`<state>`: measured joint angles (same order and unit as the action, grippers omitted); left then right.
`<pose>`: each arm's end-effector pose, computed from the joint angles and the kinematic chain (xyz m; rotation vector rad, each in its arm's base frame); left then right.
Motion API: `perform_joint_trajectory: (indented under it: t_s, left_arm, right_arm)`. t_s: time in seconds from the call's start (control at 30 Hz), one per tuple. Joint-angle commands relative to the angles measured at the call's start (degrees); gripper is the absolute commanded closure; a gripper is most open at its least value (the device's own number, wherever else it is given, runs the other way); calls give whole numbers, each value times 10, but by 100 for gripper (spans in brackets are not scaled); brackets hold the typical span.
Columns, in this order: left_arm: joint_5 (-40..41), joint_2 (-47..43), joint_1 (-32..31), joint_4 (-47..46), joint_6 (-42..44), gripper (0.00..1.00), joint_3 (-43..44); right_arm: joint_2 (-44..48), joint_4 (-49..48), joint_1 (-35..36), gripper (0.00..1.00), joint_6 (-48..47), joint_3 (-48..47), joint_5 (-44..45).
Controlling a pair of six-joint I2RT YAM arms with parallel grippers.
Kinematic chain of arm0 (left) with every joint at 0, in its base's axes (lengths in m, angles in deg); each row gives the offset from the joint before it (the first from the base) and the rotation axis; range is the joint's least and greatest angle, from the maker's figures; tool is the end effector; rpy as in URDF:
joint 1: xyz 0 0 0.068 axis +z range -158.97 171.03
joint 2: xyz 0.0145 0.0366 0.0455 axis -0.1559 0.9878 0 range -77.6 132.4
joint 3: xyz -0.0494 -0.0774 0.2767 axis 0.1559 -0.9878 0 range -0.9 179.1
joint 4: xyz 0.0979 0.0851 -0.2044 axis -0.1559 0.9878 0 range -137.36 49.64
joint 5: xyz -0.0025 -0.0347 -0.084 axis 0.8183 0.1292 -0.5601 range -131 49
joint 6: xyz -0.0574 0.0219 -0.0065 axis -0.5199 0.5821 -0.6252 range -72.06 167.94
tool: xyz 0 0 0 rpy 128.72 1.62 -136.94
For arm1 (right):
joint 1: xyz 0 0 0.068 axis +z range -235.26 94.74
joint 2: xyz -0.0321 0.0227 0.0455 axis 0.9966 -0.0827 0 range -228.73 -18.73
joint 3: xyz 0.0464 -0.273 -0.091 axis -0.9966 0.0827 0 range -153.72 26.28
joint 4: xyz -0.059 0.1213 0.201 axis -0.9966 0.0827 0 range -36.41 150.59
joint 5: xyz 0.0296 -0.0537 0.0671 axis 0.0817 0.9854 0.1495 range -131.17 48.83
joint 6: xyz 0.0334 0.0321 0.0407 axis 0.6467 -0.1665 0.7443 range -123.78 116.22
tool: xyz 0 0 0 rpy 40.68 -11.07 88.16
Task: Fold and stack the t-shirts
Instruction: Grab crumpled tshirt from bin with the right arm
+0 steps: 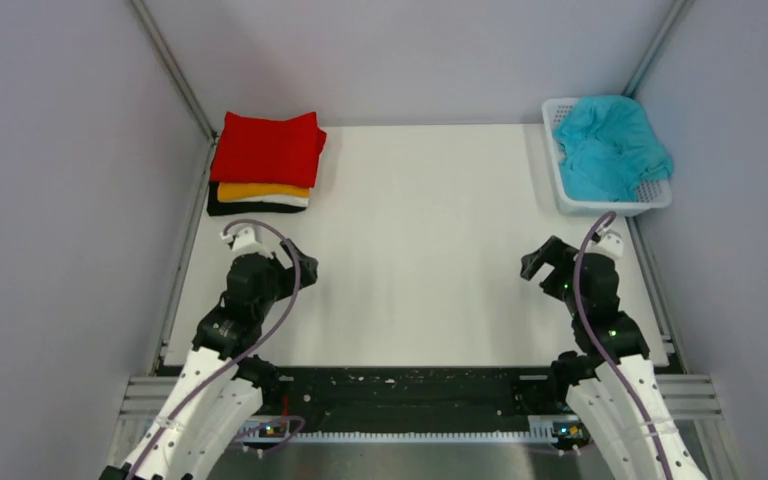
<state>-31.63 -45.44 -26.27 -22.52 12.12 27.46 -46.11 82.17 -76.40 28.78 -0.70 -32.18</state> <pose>0.1104 -0.0264 0.2518 -0.4355 2.0419 -0.4004 0.0979 0.0078 0.2441 0.5215 2.0156 0.2803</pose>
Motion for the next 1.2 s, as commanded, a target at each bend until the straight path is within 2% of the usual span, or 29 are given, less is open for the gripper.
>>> perform_joint_trajectory:
  t_s: [0.0, 0.13, 0.23, 0.37, 0.57, 0.77, 0.97, 1.17]
  left_arm:
    - [-17, 6, -1, -41, 9, 1, 18]
    - [-24, 24, -2, -68, 10, 1, 21]
    - [-22, 47, -2, -79, 13, 1, 31]
    - [-27, 76, -2, -100, 16, 1, 39]
    - [-23, 108, -1, -119, 24, 1, 40]
    - [-14, 129, -2, -123, 30, 1, 43]
    - [-2, 145, -1, -124, 37, 1, 43]
    - [16, 148, -1, -122, 43, 1, 43]
  right_arm:
    - [8, -39, -1, 1, 7, -14, 25]
    - [-9, -111, -1, 1, -11, -39, 38]
    - [-84, -158, -1, 1, -36, -93, 70]
    - [-257, -158, -10, 1, -70, -243, 128]
    - [-514, -174, -134, 1, -49, -431, 73]
    - [-760, -191, -197, 6, -53, -618, 35]
    - [-1001, -182, -219, 11, -29, -858, -31]
    - [-1186, -206, -228, 15, 3, -1051, -39]
